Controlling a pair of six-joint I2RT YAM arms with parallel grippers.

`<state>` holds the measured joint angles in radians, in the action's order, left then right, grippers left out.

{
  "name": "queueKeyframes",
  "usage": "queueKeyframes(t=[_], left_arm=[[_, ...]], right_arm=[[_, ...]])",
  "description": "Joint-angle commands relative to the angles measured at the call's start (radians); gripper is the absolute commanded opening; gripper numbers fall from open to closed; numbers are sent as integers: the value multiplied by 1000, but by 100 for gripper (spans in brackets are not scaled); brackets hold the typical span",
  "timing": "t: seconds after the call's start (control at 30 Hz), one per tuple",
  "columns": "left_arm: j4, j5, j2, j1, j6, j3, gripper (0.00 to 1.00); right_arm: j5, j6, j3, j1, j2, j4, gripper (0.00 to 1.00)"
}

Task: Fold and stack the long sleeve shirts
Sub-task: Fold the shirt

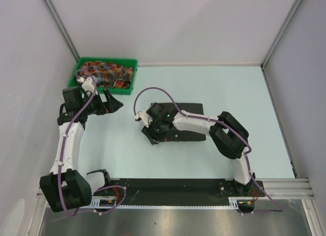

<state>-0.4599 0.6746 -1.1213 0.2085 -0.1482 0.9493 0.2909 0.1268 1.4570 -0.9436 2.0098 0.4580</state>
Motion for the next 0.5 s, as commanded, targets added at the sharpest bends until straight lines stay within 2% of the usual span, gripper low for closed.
queueKeyframes(t=[0.0, 0.07, 0.1, 0.13, 0.17, 0.2, 0.27, 0.3, 0.37, 0.4, 0.43, 0.47], left_arm=[[0, -32, 23, 5, 3, -4, 100], [-6, -40, 17, 5, 9, 3, 99], [-9, -56, 14, 3, 9, 9, 99], [-13, -66, 14, 5, 7, 12, 99], [-11, -66, 12, 5, 9, 13, 99], [-11, -63, 9, 3, 10, 16, 99], [-16, -49, 0, 5, 15, 13, 99], [-16, -35, -6, 5, 21, 14, 99], [-23, 25, -30, 5, 42, 13, 96], [-26, 57, -38, 5, 56, 9, 93], [-25, 144, -54, -4, 68, 6, 91], [-26, 173, -66, -14, 90, 5, 90]], right_arm=[[-91, 39, 9, -23, 46, -21, 48], [-104, 48, -6, -29, 59, -21, 47], [-104, 60, -13, -29, 63, -22, 42], [-99, 68, -21, -32, 61, -21, 26], [-92, 77, -33, -34, 58, -6, 18], [-79, 109, -40, -37, 52, 11, 0], [-15, 161, -70, -56, 8, 71, 0], [25, 244, -119, -67, -18, 97, 0], [76, 357, -174, -133, -114, 215, 0], [106, 470, -254, -151, -153, 259, 0], [147, 511, -291, -171, -189, 298, 0], [165, 551, -337, -199, -257, 371, 0]])
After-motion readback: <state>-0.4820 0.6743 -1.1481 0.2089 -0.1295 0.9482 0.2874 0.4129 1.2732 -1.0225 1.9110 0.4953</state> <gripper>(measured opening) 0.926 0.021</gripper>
